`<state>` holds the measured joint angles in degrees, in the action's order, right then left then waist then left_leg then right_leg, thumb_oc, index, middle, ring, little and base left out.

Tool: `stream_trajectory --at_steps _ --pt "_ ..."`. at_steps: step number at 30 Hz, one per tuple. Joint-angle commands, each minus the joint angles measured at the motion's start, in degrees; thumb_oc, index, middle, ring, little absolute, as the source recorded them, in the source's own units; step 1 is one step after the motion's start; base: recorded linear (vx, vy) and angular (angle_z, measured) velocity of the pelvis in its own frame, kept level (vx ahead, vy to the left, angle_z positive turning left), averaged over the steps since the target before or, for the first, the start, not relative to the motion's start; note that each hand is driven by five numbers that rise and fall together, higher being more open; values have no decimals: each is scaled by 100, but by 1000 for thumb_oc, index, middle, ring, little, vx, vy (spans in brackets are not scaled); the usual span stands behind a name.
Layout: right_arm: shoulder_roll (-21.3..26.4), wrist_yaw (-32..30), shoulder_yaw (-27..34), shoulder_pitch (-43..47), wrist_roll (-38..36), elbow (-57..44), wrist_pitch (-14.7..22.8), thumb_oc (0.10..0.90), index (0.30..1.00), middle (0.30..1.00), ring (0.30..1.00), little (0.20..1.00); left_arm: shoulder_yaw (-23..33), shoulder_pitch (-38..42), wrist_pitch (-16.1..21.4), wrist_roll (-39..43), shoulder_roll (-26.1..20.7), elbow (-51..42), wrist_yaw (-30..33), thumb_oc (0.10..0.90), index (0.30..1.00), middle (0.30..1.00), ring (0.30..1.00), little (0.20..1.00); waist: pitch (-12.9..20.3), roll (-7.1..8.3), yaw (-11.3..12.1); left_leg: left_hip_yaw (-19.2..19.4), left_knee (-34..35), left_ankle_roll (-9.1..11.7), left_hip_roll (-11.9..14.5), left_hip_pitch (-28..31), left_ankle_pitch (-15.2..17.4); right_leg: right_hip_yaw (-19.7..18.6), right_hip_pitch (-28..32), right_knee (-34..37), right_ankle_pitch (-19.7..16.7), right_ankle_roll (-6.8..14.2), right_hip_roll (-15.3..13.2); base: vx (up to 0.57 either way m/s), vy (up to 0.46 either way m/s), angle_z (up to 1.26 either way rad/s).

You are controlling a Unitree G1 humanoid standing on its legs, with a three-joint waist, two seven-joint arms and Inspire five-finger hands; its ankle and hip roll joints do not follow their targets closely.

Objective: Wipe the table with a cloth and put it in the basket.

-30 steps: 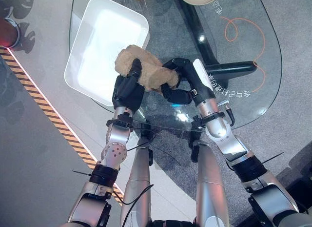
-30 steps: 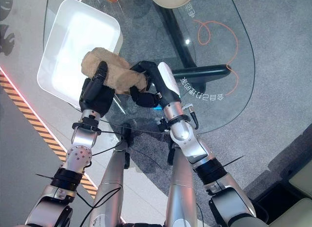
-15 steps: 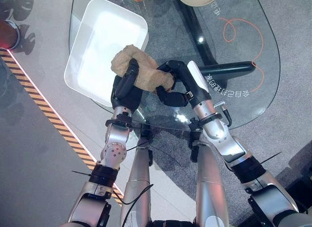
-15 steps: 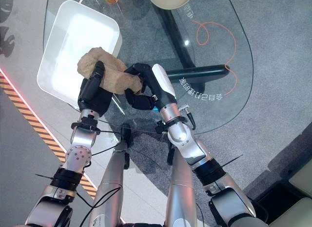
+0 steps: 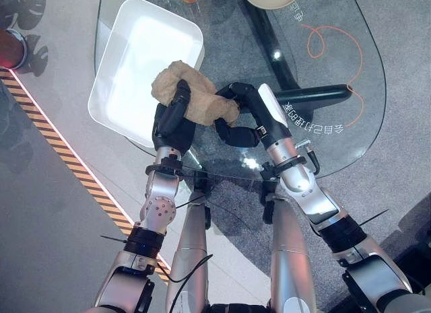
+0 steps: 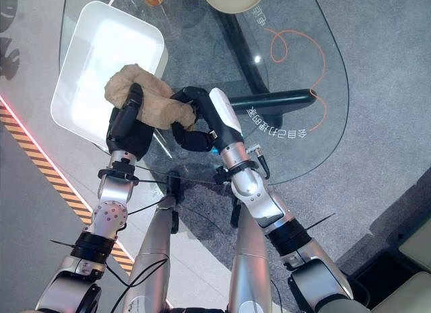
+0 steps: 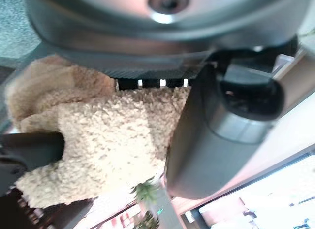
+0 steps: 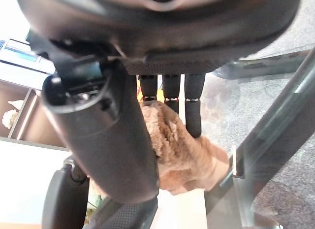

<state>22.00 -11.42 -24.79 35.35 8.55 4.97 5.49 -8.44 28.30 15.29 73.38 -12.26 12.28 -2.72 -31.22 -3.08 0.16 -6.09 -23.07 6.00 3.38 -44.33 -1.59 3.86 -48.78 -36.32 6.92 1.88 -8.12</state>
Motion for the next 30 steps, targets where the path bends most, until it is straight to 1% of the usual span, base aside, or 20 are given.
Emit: stream_trajectory --at_steps 1,4,6,10,19,30 --pt "-333 -143 324 559 -28 -1206 719 800 900 900 900 900 209 164 693 -214 -54 -993 -166 100 300 300 300 200 142 78 72 566 -366 -687 -501 51 370 185 354 591 -303 -149 388 0 0 0" --pt "-353 -147 332 561 -19 -1209 701 800 900 900 900 900 243 156 890 -263 -18 -1002 3 100 300 300 300 200 142 85 78 560 -361 -687 -501 60 369 189 365 597 -302 -149 389 0 0 0" --pt "-356 -164 340 555 -25 -1214 697 800 900 900 900 900 288 146 1109 -336 18 -1024 209 100 300 300 300 200 142 94 88 543 -371 -688 -510 53 366 194 357 581 -299 -149 393 0 0 0" --pt "-398 -202 340 592 4 -1180 683 800 900 900 900 900 341 152 1334 -475 92 -1042 440 100 300 300 300 200 142 96 103 530 -368 -688 -521 38 360 198 347 581 -292 -150 401 0 0 0" --pt "-425 -254 361 647 14 -1181 624 800 900 900 900 900 392 140 1633 -801 152 -1090 865 100 300 300 300 200 142 99 131 510 -381 -683 -524 19 353 210 332 550 -277 -153 406 0 0 0" --pt "-420 -423 406 618 104 -1162 608 800 900 900 900 900 483 145 1866 -1017 147 -1039 1097 100 300 300 300 200 142 101 120 521 -394 -680 -522 16 368 187 325 554 -275 -156 418 0 0 0"
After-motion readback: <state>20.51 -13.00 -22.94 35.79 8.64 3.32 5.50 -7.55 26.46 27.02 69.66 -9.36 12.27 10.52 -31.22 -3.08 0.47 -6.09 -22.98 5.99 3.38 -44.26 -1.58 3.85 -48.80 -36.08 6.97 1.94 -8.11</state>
